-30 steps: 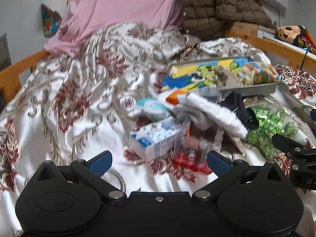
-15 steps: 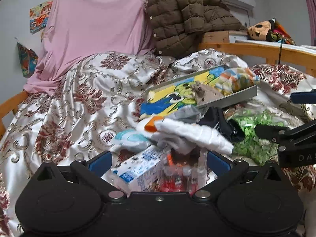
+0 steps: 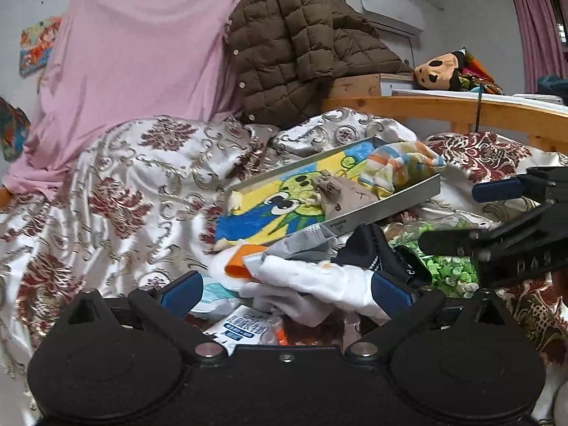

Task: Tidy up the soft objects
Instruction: 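Grasp the white cloth with the left gripper while the right gripper grasps the black sock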

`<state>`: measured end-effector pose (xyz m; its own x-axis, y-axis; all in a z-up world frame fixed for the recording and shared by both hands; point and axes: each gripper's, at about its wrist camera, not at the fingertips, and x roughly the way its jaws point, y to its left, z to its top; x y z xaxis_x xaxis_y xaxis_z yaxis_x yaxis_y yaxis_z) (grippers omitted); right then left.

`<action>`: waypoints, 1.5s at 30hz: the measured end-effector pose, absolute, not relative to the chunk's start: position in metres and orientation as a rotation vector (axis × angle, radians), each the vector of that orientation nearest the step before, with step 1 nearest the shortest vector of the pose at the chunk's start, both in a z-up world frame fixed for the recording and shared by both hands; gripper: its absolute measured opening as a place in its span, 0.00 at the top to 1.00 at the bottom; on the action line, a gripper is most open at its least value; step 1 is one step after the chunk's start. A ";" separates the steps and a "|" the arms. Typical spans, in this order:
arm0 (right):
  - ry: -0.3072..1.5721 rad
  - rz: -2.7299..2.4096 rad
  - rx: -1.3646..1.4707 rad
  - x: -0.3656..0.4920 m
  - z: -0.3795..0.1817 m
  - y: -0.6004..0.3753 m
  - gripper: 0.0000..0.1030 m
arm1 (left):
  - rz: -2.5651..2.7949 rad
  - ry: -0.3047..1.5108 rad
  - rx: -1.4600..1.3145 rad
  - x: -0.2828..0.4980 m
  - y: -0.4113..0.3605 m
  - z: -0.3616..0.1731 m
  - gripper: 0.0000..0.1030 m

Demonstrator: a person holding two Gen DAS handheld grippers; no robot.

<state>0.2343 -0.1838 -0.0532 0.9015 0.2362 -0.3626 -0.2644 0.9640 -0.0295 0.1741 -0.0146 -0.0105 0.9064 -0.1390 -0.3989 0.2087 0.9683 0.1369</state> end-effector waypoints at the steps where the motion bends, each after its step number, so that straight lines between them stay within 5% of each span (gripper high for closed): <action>1: 0.369 0.263 -0.066 0.236 -0.053 -0.186 0.01 | -0.188 0.402 0.181 0.176 -0.015 -0.012 0.04; 12: 0.417 0.285 0.003 0.242 -0.062 -0.191 0.04 | -0.322 0.396 0.330 0.181 -0.038 -0.030 0.13; 29: 0.516 0.416 -0.020 0.282 -0.060 -0.153 0.45 | -0.363 0.440 0.249 0.198 -0.039 -0.033 0.26; 45: 0.594 0.432 -0.054 0.287 -0.073 -0.141 0.93 | -0.370 0.451 0.279 0.196 -0.044 -0.034 0.64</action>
<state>0.2866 -0.1407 -0.0730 0.7419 0.3789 -0.5532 -0.4096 0.9093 0.0735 0.1960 -0.0440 -0.0343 0.8358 -0.2841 -0.4698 0.4054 0.8964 0.1792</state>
